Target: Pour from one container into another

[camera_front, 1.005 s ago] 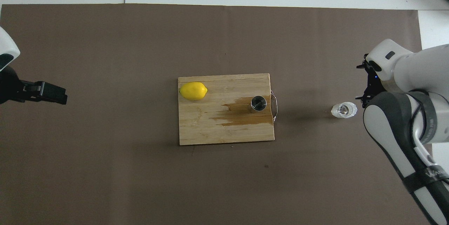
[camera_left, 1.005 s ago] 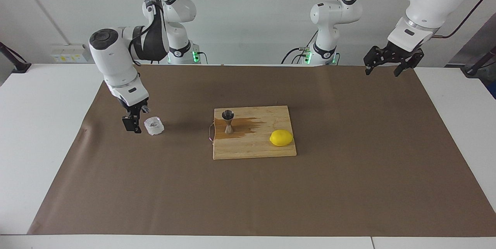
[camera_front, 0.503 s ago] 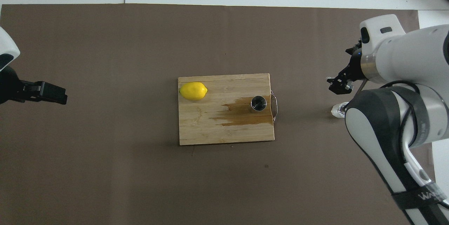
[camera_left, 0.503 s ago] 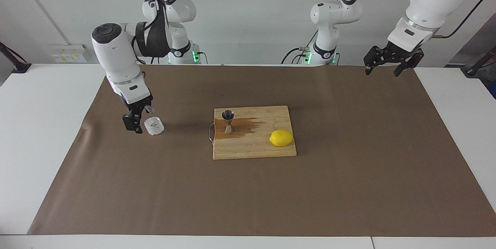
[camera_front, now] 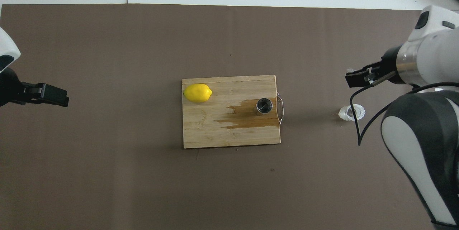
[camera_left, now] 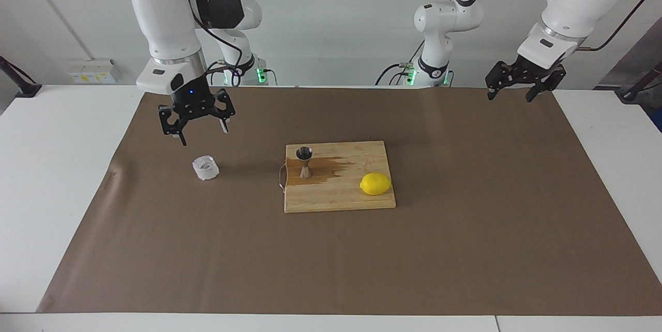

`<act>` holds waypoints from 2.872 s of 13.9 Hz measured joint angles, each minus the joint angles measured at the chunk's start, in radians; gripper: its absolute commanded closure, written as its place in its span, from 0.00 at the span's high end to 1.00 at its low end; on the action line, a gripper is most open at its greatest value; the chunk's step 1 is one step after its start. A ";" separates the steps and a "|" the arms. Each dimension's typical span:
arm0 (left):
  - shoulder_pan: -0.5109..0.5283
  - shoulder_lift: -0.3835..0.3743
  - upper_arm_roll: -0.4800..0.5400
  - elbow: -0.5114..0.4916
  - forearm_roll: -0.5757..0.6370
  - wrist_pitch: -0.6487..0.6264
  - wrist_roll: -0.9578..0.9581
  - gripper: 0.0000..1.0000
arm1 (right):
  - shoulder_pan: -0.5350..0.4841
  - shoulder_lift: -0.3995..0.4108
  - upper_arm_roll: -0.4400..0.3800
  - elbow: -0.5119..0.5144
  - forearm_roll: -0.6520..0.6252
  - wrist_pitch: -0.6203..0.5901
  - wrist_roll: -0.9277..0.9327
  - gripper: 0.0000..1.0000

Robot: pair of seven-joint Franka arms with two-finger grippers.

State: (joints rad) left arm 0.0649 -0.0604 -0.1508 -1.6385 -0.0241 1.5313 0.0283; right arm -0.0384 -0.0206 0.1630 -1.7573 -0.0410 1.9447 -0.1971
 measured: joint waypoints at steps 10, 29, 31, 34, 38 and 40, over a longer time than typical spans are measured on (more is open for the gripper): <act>0.000 0.000 0.000 0.000 0.000 0.000 0.000 1.00 | -0.031 0.003 -0.003 0.210 0.025 -0.387 0.366 1.00; 0.000 0.000 0.000 0.000 0.000 0.000 0.000 1.00 | -0.040 0.002 -0.002 0.208 -0.006 -0.397 0.367 1.00; 0.000 0.000 0.000 0.000 0.000 0.000 0.000 1.00 | -0.040 0.002 -0.001 0.208 -0.006 -0.393 0.367 1.00; 0.000 0.000 0.000 0.000 0.000 0.000 0.000 1.00 | -0.040 0.002 0.000 0.208 -0.006 -0.392 0.367 1.00; 0.000 0.000 0.000 0.000 0.000 0.000 0.000 1.00 | -0.040 0.002 0.001 0.209 -0.006 -0.391 0.367 1.00; 0.000 0.000 0.000 0.000 0.000 0.000 0.000 1.00 | -0.036 0.002 -0.001 0.209 -0.006 -0.391 0.367 1.00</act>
State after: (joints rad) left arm 0.0649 -0.0604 -0.1508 -1.6385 -0.0241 1.5312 0.0283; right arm -0.0739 -0.0184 0.1620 -1.5478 -0.0472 1.5538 0.1698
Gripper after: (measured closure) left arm 0.000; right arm 0.000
